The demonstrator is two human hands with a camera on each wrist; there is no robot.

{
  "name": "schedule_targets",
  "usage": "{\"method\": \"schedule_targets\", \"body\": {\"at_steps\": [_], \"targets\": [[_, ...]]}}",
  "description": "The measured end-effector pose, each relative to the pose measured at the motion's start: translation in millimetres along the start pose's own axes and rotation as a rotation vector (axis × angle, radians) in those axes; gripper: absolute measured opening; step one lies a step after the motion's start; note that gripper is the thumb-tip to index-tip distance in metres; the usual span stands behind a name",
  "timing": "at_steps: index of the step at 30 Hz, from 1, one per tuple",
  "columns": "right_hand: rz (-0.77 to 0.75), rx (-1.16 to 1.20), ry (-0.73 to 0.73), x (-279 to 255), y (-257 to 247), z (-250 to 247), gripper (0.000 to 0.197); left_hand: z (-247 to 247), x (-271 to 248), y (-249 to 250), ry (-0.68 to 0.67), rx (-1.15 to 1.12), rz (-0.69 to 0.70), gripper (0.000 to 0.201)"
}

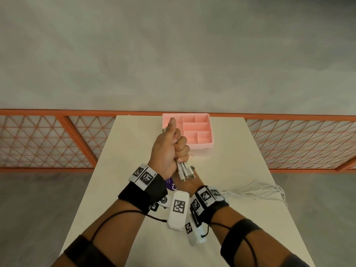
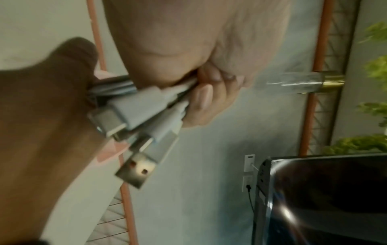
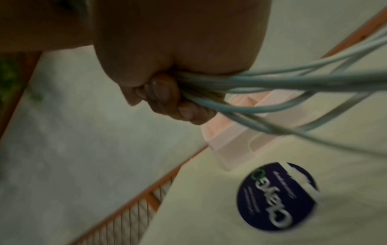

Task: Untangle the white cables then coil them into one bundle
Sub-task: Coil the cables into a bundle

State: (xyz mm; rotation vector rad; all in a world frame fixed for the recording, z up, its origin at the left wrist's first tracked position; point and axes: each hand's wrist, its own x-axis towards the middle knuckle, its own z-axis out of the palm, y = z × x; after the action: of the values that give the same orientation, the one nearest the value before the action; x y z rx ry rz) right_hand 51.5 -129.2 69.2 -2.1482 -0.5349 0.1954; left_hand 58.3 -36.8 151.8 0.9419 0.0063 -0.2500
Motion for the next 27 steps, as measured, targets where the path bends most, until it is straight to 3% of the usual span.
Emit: {"method": "schedule_targets", "body": {"at_steps": [1, 2, 3, 4, 5, 8, 11, 14, 19, 24, 27], "targets": [[0.017, -0.01, 0.084, -2, 19, 10, 0.059, -3, 3, -5, 0.041, 0.007, 0.015, 0.052], [0.117, 0.122, 0.16, -9, 24, 14, 0.053, -8, 5, -9, 0.081, 0.002, 0.031, 0.052], [0.273, 0.232, 0.006, -14, 18, 18, 0.038, -13, 6, -12, 0.116, -0.015, 0.048, 0.053], [0.241, 0.211, -0.038, -20, 18, 24, 0.024, -18, 8, -16, 0.146, -0.039, 0.063, 0.053], [0.215, 0.076, 0.025, -24, 24, 29, 0.022, -23, 10, -19, 0.17, -0.072, 0.075, 0.054], [0.285, -0.002, -0.091, -35, 33, 36, 0.045, -33, 14, -30, 0.19, -0.215, 0.08, 0.056], [0.323, -0.059, -0.167, -42, 38, 37, 0.052, -38, 18, -41, 0.165, -0.22, 0.079, 0.053], [0.34, -0.088, -0.21, -44, 35, 24, 0.052, -45, 22, -51, 0.157, -0.053, 0.101, 0.049], [0.274, -0.201, -0.318, -51, 24, -10, 0.036, -58, 26, -54, 0.083, 0.201, 0.135, 0.047], [0.214, -0.426, -0.433, -54, -8, -50, 0.033, -62, 19, -62, -0.031, 0.727, 0.161, 0.053], [0.136, -0.595, -0.465, -52, -27, -73, 0.01, -58, 14, -67, -0.137, 1.018, 0.111, 0.063]]}}
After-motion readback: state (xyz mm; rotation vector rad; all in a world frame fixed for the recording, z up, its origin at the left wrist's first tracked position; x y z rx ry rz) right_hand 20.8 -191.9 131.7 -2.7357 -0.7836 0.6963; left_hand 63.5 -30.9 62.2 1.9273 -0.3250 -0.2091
